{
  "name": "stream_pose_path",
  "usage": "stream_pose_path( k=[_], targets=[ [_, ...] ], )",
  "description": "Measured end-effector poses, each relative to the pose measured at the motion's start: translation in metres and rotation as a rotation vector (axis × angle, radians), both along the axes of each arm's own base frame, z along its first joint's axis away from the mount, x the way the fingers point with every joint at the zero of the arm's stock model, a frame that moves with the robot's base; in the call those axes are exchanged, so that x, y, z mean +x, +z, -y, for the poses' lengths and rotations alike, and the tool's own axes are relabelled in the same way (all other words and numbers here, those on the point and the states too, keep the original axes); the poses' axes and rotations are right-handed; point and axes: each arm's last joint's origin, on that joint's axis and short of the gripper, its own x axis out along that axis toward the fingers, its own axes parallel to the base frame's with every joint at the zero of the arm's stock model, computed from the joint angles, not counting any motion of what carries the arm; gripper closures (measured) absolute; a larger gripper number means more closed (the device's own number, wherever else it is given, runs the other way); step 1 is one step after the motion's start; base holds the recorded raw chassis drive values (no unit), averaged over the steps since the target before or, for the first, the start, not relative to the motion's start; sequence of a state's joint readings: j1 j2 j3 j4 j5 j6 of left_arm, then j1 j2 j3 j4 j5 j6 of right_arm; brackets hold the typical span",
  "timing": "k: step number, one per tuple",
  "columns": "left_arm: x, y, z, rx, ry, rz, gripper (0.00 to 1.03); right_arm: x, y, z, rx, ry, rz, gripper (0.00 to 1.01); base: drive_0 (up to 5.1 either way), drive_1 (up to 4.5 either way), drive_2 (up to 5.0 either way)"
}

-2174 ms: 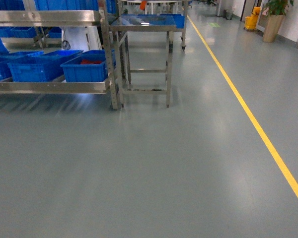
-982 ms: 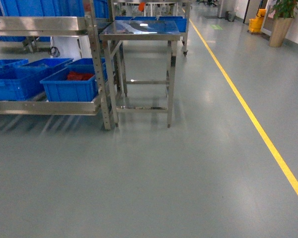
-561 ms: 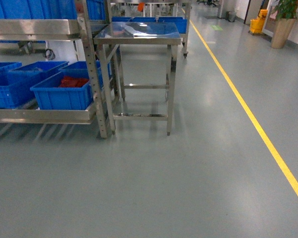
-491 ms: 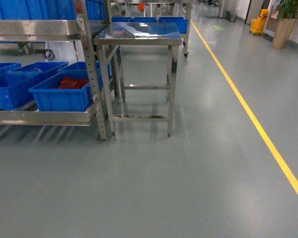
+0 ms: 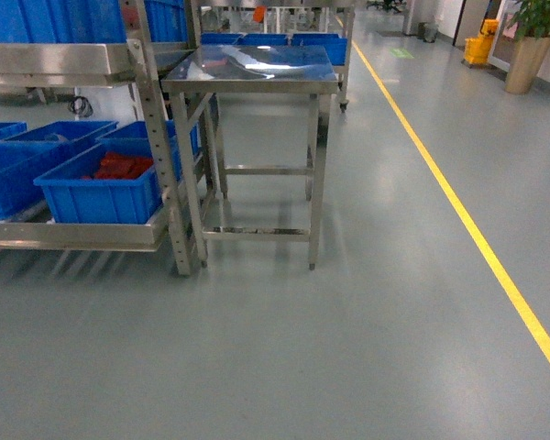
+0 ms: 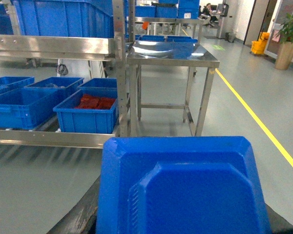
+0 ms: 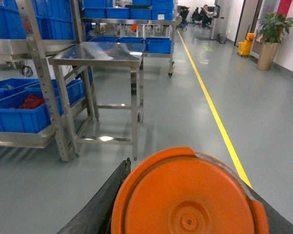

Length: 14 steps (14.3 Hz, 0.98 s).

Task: Sort blue parts and orange caps into right shelf containers

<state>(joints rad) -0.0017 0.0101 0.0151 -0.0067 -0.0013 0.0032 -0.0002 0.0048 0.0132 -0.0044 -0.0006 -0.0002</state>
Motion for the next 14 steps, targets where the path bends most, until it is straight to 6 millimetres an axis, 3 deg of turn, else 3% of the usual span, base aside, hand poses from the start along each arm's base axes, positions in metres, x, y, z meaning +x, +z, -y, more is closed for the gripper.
stream_pose_path(
  k=[14],
  targets=[
    [0.0000, -0.0001, 0.0000, 0.000, -0.001, -0.001, 0.59, 0.0000, -0.0007, 0.0000, 0.000, 0.000, -0.007, 0.56, 0.0, 4.22, -4.2]
  ],
)
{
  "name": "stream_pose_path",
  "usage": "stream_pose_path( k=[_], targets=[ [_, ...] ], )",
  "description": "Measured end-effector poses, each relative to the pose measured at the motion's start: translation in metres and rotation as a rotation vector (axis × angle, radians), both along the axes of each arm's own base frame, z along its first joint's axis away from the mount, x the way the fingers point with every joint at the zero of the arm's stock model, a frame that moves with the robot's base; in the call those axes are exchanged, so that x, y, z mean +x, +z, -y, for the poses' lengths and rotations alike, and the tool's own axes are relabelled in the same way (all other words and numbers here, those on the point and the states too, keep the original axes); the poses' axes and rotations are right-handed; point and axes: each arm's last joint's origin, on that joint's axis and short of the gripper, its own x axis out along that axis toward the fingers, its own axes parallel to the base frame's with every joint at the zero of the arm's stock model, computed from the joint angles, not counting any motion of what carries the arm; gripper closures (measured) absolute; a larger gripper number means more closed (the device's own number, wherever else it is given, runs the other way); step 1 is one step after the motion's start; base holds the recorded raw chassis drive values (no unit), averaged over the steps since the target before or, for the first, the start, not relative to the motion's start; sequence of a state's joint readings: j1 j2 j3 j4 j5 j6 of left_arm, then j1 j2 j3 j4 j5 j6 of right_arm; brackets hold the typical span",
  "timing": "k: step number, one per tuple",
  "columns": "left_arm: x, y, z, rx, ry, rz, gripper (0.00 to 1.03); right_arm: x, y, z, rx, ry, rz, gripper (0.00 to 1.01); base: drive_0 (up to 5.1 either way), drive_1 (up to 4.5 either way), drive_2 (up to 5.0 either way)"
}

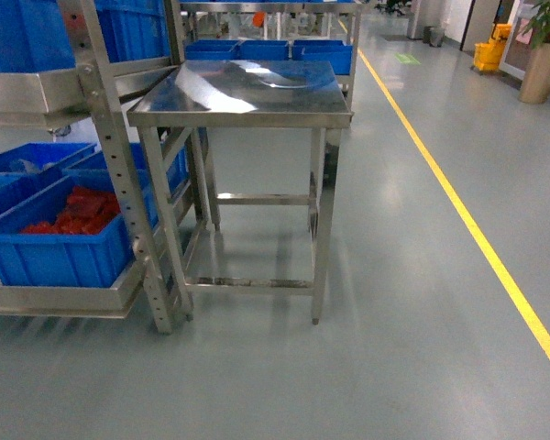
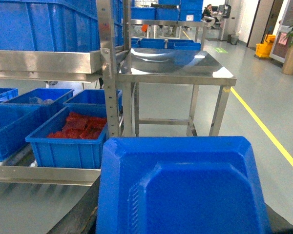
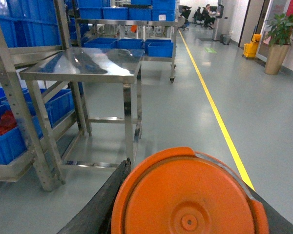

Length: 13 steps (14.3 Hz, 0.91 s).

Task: Sort blue parts and orange caps into right shelf containers

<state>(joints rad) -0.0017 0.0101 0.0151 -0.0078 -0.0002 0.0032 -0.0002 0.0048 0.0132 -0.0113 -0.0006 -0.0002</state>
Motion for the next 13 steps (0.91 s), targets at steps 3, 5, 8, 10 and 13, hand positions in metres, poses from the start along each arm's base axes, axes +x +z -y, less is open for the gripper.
stream_pose_path(
  k=[3, 5, 8, 10, 13],
  targets=[
    [0.0000, 0.0004, 0.0000, 0.000, 0.000, 0.005, 0.59, 0.0000, 0.0007, 0.0000, 0.000, 0.000, 0.008, 0.56, 0.0, 4.19, -4.2],
    [0.0000, 0.0001, 0.0000, 0.000, 0.000, 0.001, 0.59, 0.0000, 0.0006, 0.0000, 0.000, 0.000, 0.006, 0.56, 0.0, 4.17, -4.2],
    [0.0000, 0.0000, 0.0000, 0.000, 0.000, 0.000, 0.59, 0.0000, 0.0004, 0.0000, 0.000, 0.000, 0.004, 0.56, 0.0, 4.16, -4.2],
    [0.0000, 0.0001, 0.0000, 0.000, 0.000, 0.001, 0.59, 0.0000, 0.0003, 0.0000, 0.000, 0.000, 0.003, 0.56, 0.0, 4.21, -4.2],
    [0.0000, 0.0001, 0.0000, 0.000, 0.000, 0.001, 0.59, 0.0000, 0.0005, 0.0000, 0.000, 0.000, 0.005, 0.56, 0.0, 4.26, -4.2]
  ],
)
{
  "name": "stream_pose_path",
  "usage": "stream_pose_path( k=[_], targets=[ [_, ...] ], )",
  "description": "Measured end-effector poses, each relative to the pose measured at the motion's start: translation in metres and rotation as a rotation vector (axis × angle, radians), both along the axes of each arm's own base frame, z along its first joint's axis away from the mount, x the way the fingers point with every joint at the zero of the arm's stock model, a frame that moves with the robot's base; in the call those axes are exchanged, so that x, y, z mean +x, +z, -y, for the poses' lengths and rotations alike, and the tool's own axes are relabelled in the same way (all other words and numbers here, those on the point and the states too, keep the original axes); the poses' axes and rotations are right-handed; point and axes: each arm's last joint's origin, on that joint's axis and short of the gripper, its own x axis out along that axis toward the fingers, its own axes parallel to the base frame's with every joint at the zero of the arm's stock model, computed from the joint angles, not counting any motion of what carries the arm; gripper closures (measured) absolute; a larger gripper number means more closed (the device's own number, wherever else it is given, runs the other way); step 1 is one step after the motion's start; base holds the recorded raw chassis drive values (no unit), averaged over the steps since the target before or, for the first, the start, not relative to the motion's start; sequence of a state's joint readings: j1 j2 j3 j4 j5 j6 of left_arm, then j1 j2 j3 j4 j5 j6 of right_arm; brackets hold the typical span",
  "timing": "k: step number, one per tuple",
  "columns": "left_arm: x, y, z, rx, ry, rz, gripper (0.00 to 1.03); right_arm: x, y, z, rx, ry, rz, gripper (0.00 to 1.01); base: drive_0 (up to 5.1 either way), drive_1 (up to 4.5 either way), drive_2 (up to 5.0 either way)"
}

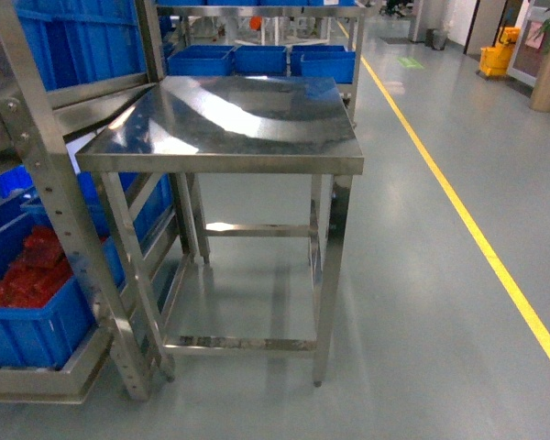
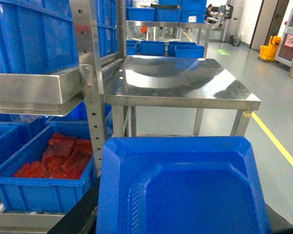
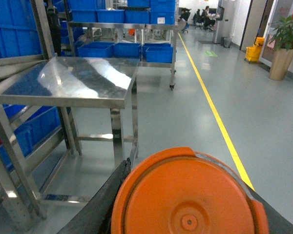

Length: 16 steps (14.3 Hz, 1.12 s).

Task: Sort blue parts and orange caps into right shelf containers

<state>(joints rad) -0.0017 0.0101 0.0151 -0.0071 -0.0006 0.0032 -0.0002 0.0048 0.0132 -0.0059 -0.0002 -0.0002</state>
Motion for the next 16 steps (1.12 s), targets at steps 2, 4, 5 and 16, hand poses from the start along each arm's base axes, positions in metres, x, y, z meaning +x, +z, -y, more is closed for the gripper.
stream_pose_path(
  k=[2, 4, 5, 16],
  targets=[
    [0.0000, 0.0000, 0.0000, 0.000, 0.000, 0.000, 0.59, 0.0000, -0.0002, 0.0000, 0.000, 0.000, -0.002, 0.56, 0.0, 4.16, -4.1],
    [0.0000, -0.0006, 0.0000, 0.000, 0.001, -0.006, 0.59, 0.0000, -0.0005, 0.0000, 0.000, 0.000, -0.005, 0.56, 0.0, 0.00, 0.0],
    [0.0000, 0.0004, 0.0000, 0.000, 0.000, 0.004, 0.59, 0.0000, 0.0005, 0.0000, 0.000, 0.000, 0.005, 0.56, -4.8, 2.55, 2.5],
    [0.0000, 0.0000, -0.0001, 0.000, 0.000, 0.000, 0.59, 0.0000, 0.0000, 0.0000, 0.000, 0.000, 0.000, 0.56, -4.8, 2.54, 2.5]
  ],
)
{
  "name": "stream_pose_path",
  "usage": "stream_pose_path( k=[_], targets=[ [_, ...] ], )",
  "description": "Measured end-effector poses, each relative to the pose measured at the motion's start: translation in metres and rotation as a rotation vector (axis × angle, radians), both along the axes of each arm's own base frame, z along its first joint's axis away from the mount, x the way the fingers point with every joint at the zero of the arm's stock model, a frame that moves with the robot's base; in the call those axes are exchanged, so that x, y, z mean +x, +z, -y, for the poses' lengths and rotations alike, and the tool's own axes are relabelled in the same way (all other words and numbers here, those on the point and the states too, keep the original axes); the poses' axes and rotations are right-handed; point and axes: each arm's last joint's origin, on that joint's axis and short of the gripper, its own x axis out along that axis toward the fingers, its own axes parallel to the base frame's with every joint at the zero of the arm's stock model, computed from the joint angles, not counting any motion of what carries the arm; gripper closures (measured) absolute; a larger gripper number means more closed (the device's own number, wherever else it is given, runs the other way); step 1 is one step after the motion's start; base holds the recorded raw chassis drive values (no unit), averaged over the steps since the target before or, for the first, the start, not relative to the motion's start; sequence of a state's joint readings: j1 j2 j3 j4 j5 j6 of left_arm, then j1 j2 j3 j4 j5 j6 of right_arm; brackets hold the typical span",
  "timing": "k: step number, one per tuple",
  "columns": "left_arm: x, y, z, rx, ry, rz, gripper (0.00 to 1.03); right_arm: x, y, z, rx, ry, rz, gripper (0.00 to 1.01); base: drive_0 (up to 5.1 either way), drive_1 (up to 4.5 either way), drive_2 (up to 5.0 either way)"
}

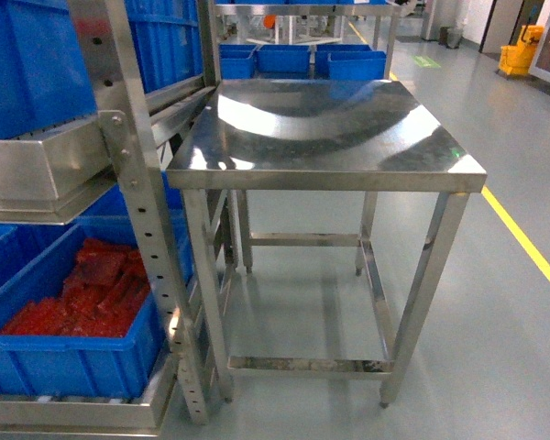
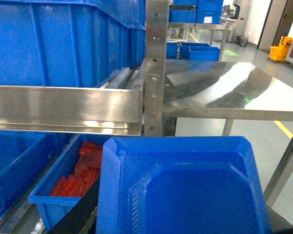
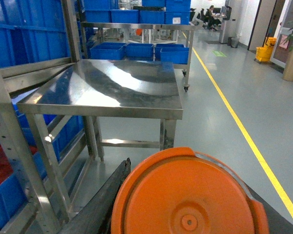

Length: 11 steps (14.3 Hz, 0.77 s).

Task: Sort blue parts and orange caps into right shelf containers

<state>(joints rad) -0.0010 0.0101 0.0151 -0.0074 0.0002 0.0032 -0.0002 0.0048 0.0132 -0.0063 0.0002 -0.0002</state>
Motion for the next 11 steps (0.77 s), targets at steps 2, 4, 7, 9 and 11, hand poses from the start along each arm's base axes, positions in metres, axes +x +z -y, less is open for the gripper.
stream_pose_path(
  k=[2, 4, 7, 9, 11],
  targets=[
    [0.0000, 0.0000, 0.0000, 0.000, 0.001, 0.000, 0.59, 0.0000, 0.0001, 0.0000, 0.000, 0.000, 0.001, 0.56, -4.9, 2.46, 2.5],
    [0.0000, 0.0003, 0.0000, 0.000, 0.001, 0.003, 0.59, 0.0000, 0.0003, 0.0000, 0.000, 0.000, 0.003, 0.56, -4.9, 2.47, 2.5],
    [0.0000, 0.0001, 0.0000, 0.000, 0.000, 0.001, 0.59, 0.0000, -0.0002, 0.0000, 0.000, 0.000, -0.002, 0.56, -4.9, 2.47, 2.5],
    [0.0000, 0.0001, 0.0000, 0.000, 0.001, 0.001, 0.59, 0.0000, 0.0001, 0.0000, 0.000, 0.001, 0.002, 0.56, -5.0, 2.33, 2.3],
    [0.0000, 0.0000, 0.0000, 0.000, 0.001, 0.000, 0.59, 0.0000, 0.0001, 0.0000, 0.000, 0.000, 0.001, 0.56, -5.1, 2.32, 2.3]
  ],
)
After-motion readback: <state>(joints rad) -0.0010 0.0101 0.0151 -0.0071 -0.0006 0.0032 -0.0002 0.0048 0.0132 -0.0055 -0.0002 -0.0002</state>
